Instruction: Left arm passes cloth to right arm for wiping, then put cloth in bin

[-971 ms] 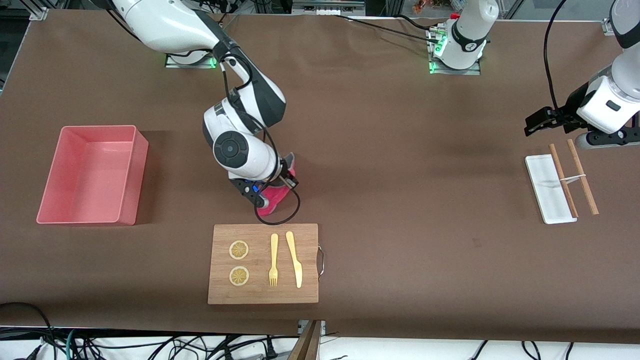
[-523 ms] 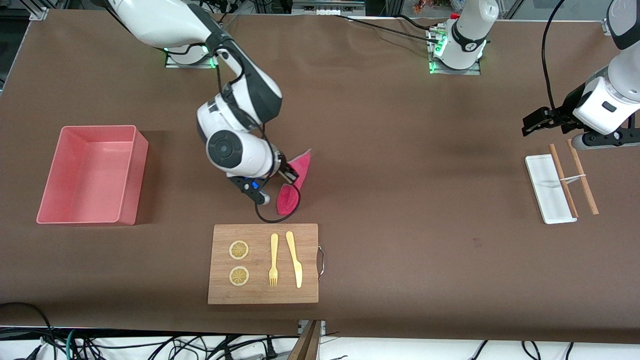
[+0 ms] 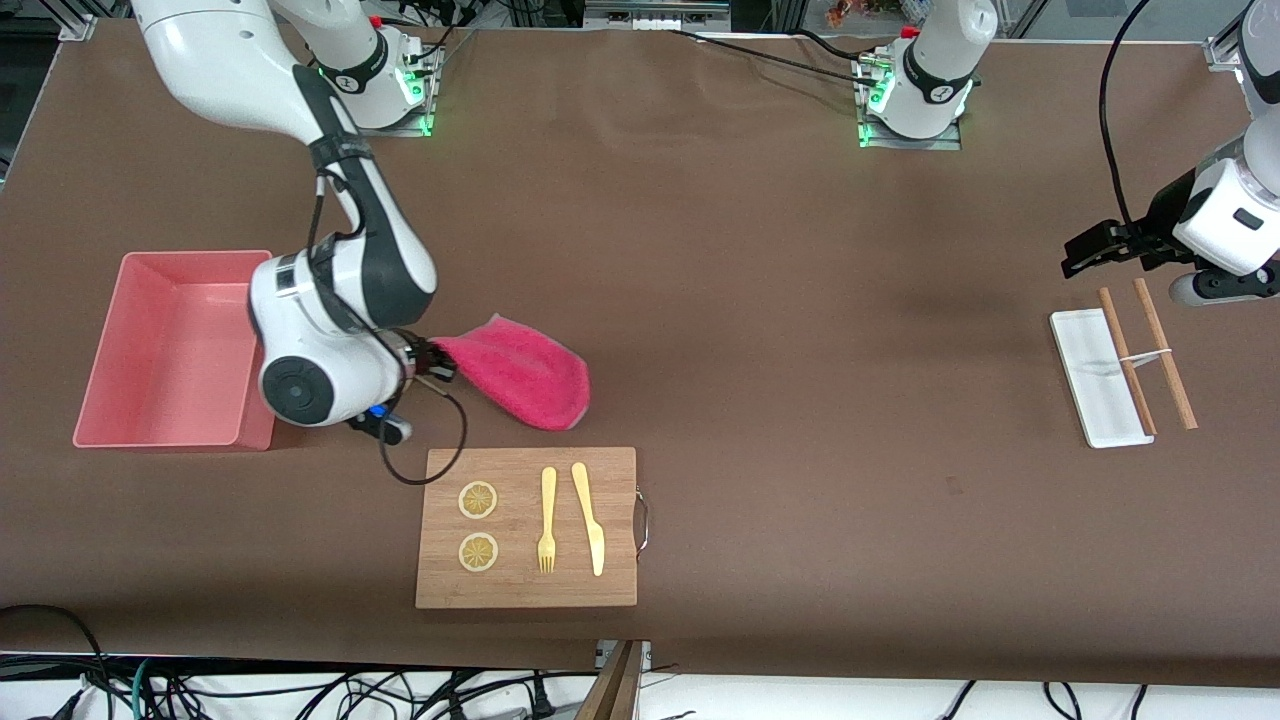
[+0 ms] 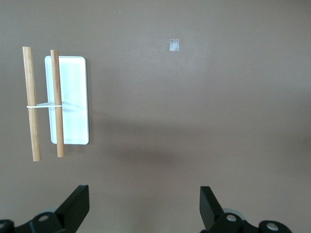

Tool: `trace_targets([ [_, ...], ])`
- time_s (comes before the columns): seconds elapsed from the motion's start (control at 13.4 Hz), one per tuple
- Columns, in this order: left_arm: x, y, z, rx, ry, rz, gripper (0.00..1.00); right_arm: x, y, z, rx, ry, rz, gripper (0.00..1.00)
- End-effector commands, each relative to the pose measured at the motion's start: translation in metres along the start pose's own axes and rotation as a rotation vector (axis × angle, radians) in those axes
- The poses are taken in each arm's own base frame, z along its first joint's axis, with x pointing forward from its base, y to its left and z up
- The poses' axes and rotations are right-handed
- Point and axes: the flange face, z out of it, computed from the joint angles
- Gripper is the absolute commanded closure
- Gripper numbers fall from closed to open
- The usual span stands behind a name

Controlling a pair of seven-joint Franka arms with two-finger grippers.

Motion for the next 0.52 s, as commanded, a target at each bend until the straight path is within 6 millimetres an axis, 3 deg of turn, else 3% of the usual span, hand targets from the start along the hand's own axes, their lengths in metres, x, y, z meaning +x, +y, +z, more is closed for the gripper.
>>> trace_targets([
  [0.0, 0.004, -0.003, -0.003, 0.029, -0.019, 0.009, 0.0, 0.02, 0.042, -0.007, -0.05, -0.004, -0.092, 1.0],
  [0.22, 0.0, -0.002, -0.002, 0.032, -0.047, 0.009, 0.0, 0.039, 0.089, -0.023, -0.067, -0.017, -0.182, 1.0],
  [0.45, 0.0, 0.002, -0.003, 0.031, -0.042, 0.016, 0.0, 0.033, 0.127, -0.063, -0.049, -0.006, -0.262, 1.0],
])
